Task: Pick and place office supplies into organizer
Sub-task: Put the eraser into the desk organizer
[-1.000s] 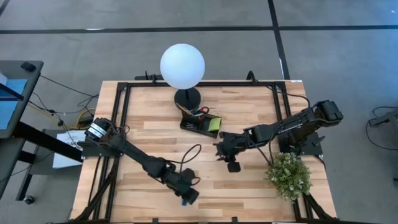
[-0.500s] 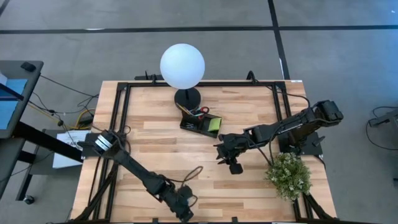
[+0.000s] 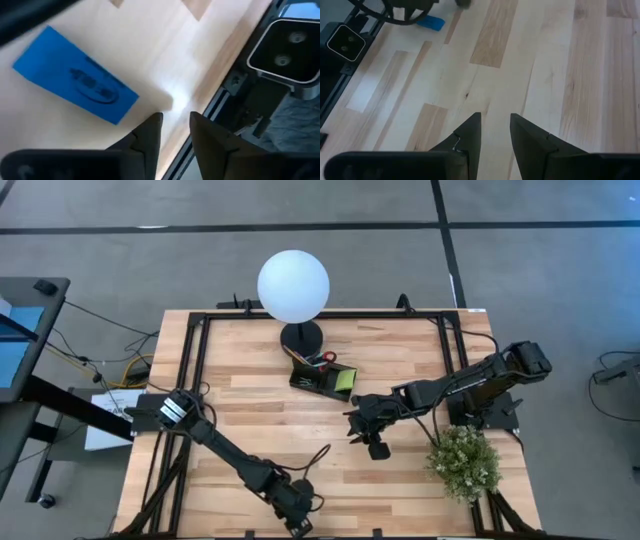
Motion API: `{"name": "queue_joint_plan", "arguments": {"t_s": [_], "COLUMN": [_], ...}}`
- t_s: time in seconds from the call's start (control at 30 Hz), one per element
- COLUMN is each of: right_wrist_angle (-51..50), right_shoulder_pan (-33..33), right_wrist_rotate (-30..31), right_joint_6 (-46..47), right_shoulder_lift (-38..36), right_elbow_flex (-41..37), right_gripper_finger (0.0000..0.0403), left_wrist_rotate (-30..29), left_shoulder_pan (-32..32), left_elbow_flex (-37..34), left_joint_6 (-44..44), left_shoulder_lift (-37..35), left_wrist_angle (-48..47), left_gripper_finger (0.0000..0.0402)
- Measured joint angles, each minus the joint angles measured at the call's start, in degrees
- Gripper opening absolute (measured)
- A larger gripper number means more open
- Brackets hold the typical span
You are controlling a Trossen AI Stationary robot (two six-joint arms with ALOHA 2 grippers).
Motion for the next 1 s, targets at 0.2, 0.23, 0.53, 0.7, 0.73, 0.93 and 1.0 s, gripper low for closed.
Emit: {"name": "queue_joint_plan", "arguments": {"t_s": [0.2,0.23,0.53,0.7,0.73,0.93,1.0], "right_wrist_angle": [-0.07,-0.02,-0.15,-0.47,-0.45,-0.47,-0.43], "right_shoulder_pan": [0.01,0.01,-0.01,-0.01,-0.01,-0.01,-0.01], "right_wrist_rotate": [0.00,0.01,0.02,0.02,0.00,0.02,0.02], "right_joint_6": [0.00,-0.01,-0.01,-0.02,-0.02,-0.07,-0.07], "right_shoulder_lift": [0.00,0.00,0.00,0.00,0.00,0.00,0.00], "right_elbow_flex": [0.00,0.00,0.00,0.00,0.00,0.00,0.00], "right_gripper_finger": [0.0097,0.0097,0.0097,0.0097,0.0097,0.0097,0.0097], "left_wrist_rotate": [0.31,0.09,-12.19,-17.52,-17.93,-24.27,-28.87], "left_shoulder_pan": [3.15,3.88,11.87,15.01,15.04,12.43,10.98], "left_elbow_flex": [-0.16,-0.16,-0.51,-0.60,-0.60,-0.47,-0.47], "left_joint_6": [7.21,8.52,22.39,23.62,23.25,23.40,22.44], "left_shoulder_lift": [-0.45,-0.72,-5.10,-7.92,-8.26,-11.68,-13.34], "left_wrist_angle": [-2.84,-4.10,-16.79,-27.29,-28.61,-24.43,-24.24], "left_gripper_finger": [0.0063,0.0054,0.0006,0.0001,0.0002,0.0001,0.0000]}}
